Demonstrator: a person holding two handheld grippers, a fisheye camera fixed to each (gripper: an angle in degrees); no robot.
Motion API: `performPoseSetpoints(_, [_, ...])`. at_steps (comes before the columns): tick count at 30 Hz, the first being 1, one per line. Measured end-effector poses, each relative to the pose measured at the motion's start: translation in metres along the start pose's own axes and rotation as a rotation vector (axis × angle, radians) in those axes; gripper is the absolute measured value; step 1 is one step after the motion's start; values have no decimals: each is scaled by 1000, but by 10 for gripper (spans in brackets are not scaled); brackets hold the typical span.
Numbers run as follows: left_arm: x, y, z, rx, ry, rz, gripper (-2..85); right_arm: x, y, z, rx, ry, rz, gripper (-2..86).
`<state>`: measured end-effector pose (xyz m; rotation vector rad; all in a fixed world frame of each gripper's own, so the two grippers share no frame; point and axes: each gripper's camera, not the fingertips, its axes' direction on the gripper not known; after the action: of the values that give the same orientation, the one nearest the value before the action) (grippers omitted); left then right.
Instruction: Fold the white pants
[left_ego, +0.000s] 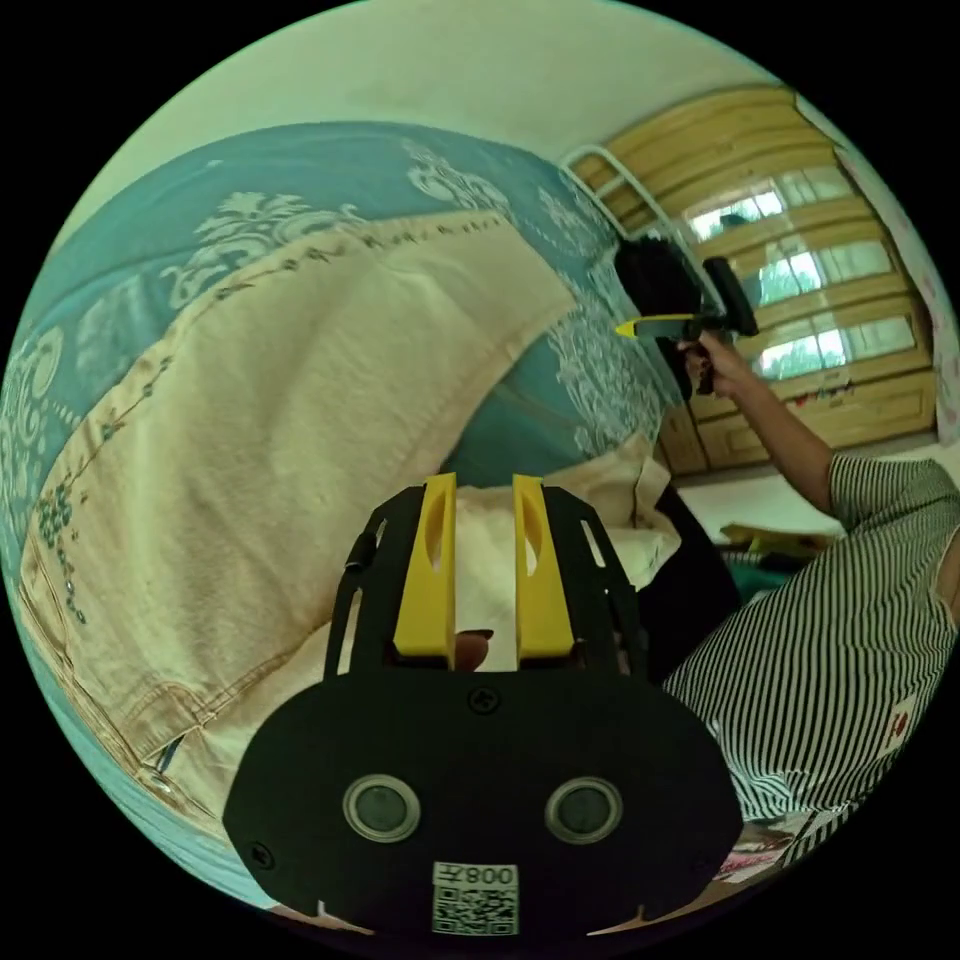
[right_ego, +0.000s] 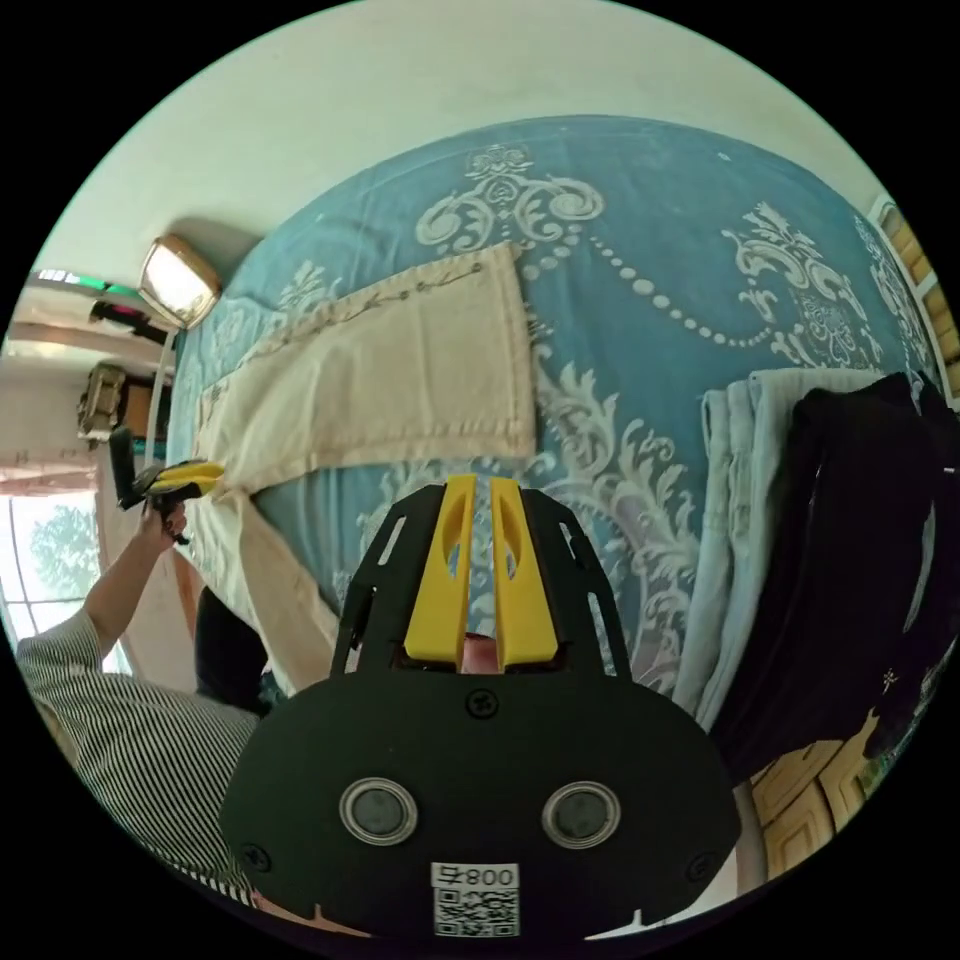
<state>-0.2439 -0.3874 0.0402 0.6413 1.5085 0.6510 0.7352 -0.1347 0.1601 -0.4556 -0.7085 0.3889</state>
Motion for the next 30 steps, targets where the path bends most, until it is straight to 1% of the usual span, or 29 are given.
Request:
performPoseSetpoints(2, [23,1,9,-36,-62,24,99,-13,39,7,-51,-32,-30,63])
performPoseSetpoints(4, [33,4,7,-27,-74,15,103,-20,68,14,-91,-43,-31,76])
performPoseSetpoints(8, [42,11,4,-62,-132,-51,102,-20,118,36,-152,69,27,84])
performPoseSetpoints(12, [46,16,5,-99,-124,-131,92,-14,125,60,-156,12,87,83])
performPoseSetpoints(14, [53,19,0,-90,-109,-163,78,-14,121,69,-141,70,105,72])
performPoseSetpoints(19, [74,23,-28,-64,-73,-194,33,-15,119,76,-132,63,100,46])
performPoseSetpoints(21, [87,26,-48,-34,-66,-179,25,-15,116,68,-105,28,84,36])
performPoseSetpoints(25, [122,34,-105,81,-68,-136,19,-17,105,12,76,-11,24,20])
performPoseSetpoints(26, [127,33,-117,106,-70,-147,19,-17,99,-5,118,17,2,18])
performPoseSetpoints(30, [122,20,-139,154,-80,-263,16,-9,61,-18,128,56,-56,15])
